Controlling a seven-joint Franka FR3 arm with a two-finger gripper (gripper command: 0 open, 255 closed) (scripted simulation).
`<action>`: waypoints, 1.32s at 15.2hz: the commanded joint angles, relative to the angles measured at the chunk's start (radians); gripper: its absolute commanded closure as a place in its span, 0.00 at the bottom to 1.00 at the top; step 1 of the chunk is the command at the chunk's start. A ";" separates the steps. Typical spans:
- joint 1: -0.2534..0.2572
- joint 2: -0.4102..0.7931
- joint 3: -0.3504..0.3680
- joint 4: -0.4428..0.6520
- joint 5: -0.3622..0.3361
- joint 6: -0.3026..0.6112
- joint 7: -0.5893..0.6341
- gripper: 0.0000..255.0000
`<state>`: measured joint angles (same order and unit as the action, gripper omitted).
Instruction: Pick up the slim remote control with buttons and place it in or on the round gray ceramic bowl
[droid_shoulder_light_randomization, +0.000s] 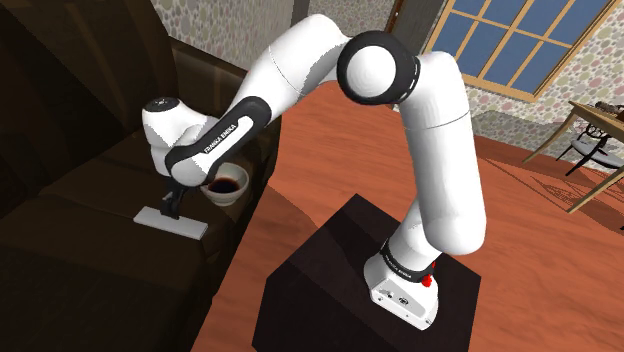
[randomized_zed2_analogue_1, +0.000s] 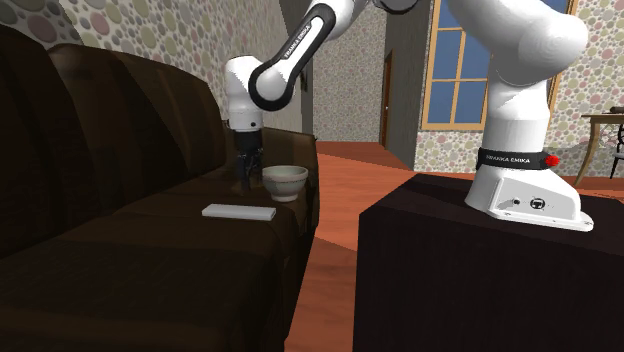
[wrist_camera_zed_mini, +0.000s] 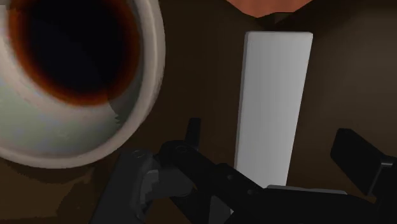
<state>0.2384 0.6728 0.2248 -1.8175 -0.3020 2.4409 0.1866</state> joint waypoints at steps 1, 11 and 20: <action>0.023 0.083 -0.004 0.096 -0.010 -0.007 -0.003 0.00; 0.059 0.246 -0.025 0.227 -0.032 0.033 -0.001 0.00; 0.059 0.246 -0.025 0.227 -0.032 0.033 -0.001 1.00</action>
<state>0.2970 0.9183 0.1994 -1.5907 -0.3343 2.4737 0.1856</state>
